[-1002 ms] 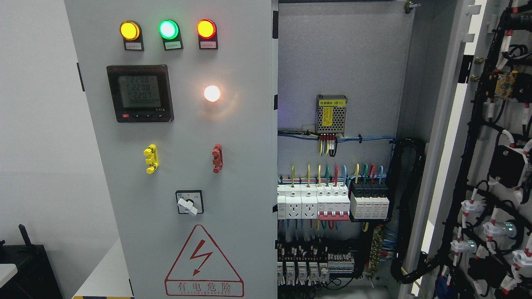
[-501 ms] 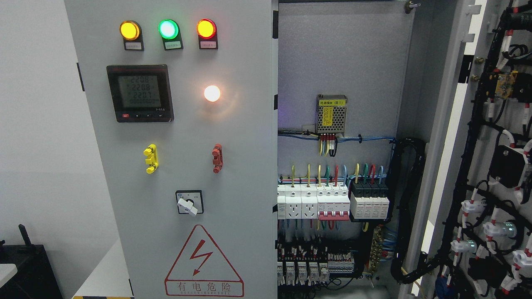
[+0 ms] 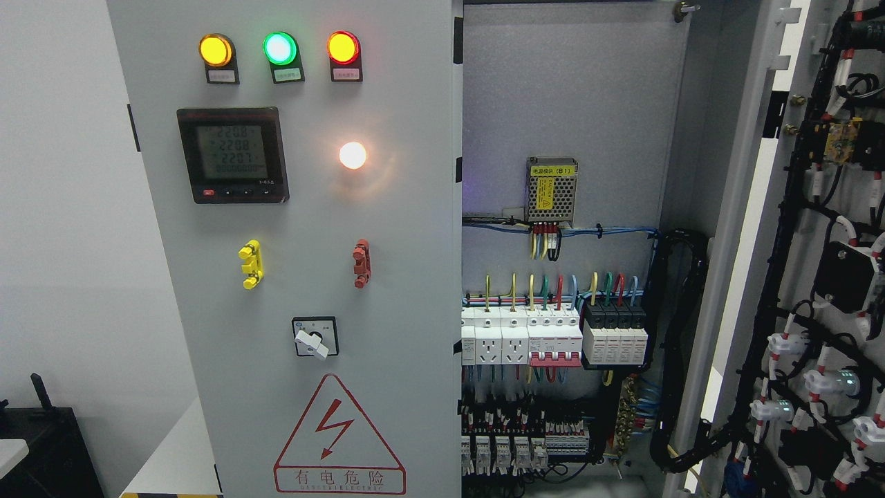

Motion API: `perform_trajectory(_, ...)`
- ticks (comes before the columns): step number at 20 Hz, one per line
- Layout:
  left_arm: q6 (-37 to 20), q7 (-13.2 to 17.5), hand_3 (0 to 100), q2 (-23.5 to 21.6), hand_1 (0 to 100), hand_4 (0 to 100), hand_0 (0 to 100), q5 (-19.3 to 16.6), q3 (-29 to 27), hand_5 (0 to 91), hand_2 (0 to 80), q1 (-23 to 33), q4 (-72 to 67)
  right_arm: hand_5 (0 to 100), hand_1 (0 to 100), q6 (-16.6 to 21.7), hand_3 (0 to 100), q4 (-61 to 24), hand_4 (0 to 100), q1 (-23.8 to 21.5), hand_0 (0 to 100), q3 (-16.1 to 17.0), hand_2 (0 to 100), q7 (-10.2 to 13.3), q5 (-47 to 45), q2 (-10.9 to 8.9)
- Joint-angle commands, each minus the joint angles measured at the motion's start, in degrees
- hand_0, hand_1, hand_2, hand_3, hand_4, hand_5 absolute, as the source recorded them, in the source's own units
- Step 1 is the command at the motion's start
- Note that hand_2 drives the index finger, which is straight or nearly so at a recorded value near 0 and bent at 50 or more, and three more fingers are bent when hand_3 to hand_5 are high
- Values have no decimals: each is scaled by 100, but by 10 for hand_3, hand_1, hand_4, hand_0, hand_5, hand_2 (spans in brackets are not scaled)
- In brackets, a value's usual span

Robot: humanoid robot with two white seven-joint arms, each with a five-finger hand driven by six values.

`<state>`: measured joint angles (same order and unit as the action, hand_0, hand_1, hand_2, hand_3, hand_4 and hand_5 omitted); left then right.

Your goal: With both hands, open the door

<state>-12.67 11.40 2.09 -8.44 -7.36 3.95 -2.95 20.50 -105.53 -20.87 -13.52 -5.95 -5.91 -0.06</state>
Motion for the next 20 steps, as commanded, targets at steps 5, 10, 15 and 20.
perform_trajectory(5, 2, 2, 0, 2, 0, 42, 0, 0, -3, 0, 0, 0, 5, 0, 0, -19, 0, 481, 0, 794, 0, -116, 0, -3, -24, -135)
perform_trajectory(10, 2, 2, 0, 2, 0, 42, 0, 0, 6, 0, 0, 0, 5, 0, 0, -72, 0, 613, 0, 1216, 0, -248, 0, 6, -42, -144)
perform_trajectory(15, 2, 11, 0, 2, 0, 42, 0, 0, -3, 0, 0, 0, 5, 0, 0, -485, 0, 665, 0, 1647, 0, -195, 0, 68, -59, -144)
perform_trajectory(20, 2, 2, 0, 2, 0, 42, 0, 0, -3, 0, 0, 0, 5, 0, 0, -626, 0, 745, 0, 1963, 0, -160, 0, 76, -77, -135)
